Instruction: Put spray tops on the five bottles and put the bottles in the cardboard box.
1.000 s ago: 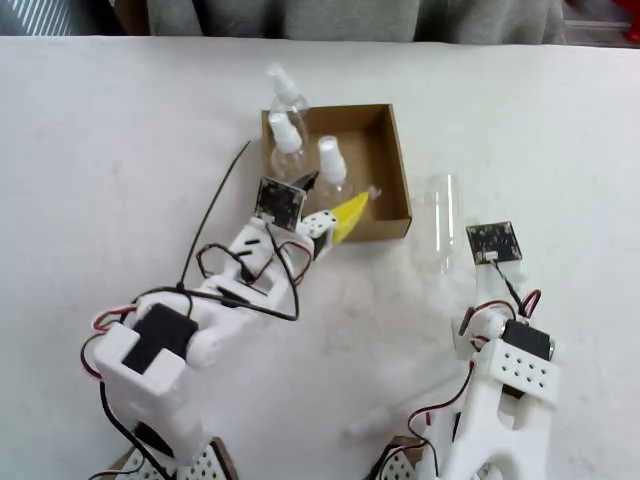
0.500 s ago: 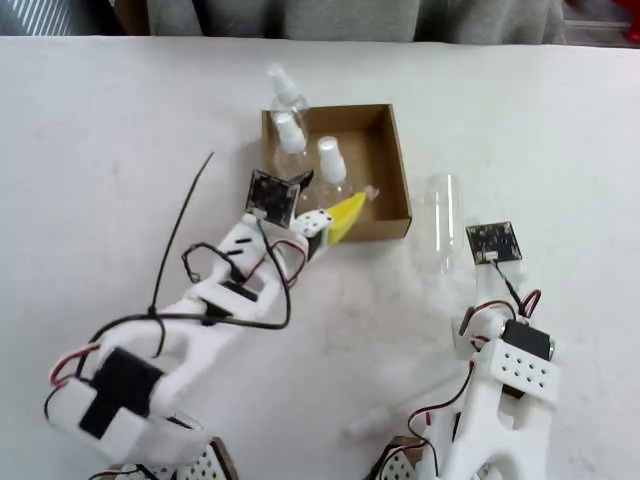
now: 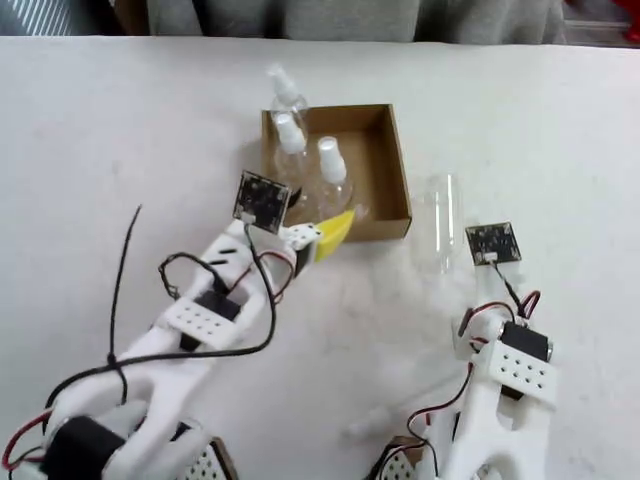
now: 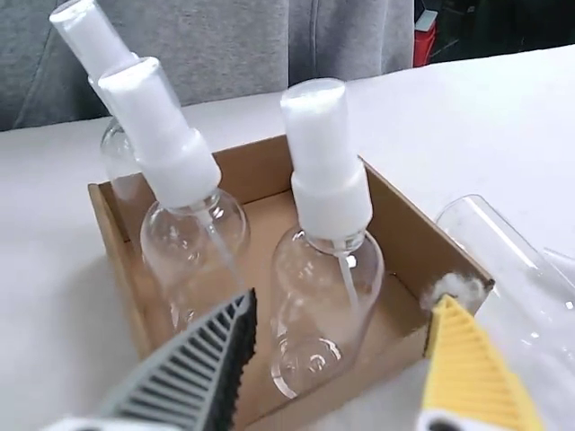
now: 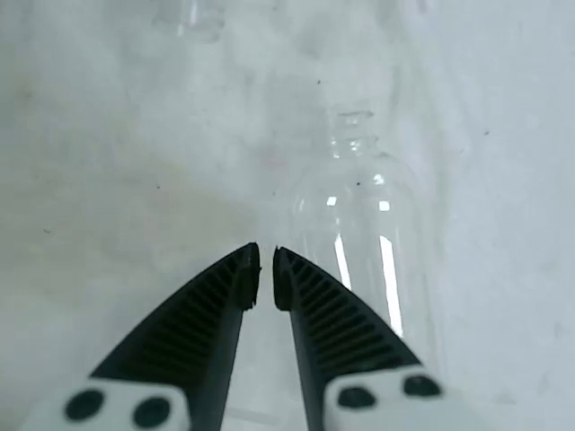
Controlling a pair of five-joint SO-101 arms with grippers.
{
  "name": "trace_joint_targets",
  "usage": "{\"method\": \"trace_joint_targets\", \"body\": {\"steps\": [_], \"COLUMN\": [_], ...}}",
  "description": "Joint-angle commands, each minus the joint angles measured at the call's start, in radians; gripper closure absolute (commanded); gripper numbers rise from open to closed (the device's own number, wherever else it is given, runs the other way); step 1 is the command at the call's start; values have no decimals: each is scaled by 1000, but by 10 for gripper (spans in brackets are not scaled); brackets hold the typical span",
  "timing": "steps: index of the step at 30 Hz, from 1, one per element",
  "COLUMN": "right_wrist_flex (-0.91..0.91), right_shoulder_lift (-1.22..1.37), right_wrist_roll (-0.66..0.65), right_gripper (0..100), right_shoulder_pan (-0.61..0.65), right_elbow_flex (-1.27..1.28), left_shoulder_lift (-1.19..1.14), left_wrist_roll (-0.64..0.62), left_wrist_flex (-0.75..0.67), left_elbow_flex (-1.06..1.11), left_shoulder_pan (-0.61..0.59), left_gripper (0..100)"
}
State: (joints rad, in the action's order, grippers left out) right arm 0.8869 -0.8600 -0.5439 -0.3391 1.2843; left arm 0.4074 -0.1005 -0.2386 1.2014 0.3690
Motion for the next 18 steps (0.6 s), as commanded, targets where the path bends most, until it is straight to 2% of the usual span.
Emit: {"method": "trace_joint_targets", "body": {"steps": [1, 9, 14, 16, 18], "right_wrist_flex": [-13, -13, -12, 10, 67], "right_shoulder_lift": [-1, -2, -8, -4, -5], "right_wrist_roll": [-8, -2, 0, 0, 0], "right_gripper": [984, 984, 984, 984, 984], "right_shoulder_pan": [-4, -4, -4, -4, -2], "right_elbow_flex": [-9, -11, -26, -68, -118], "left_shoulder_lift": [166, 354, 400, 406, 406], "left_wrist_roll": [-11, -12, -14, -14, -14], "left_wrist_flex": [204, 509, 618, 661, 677], "left_elbow_flex": [-8, -6, -6, -6, -6], "left_shoulder_pan": [-13, -28, -99, -128, -154], "left_gripper": [699, 699, 701, 731, 805]}}
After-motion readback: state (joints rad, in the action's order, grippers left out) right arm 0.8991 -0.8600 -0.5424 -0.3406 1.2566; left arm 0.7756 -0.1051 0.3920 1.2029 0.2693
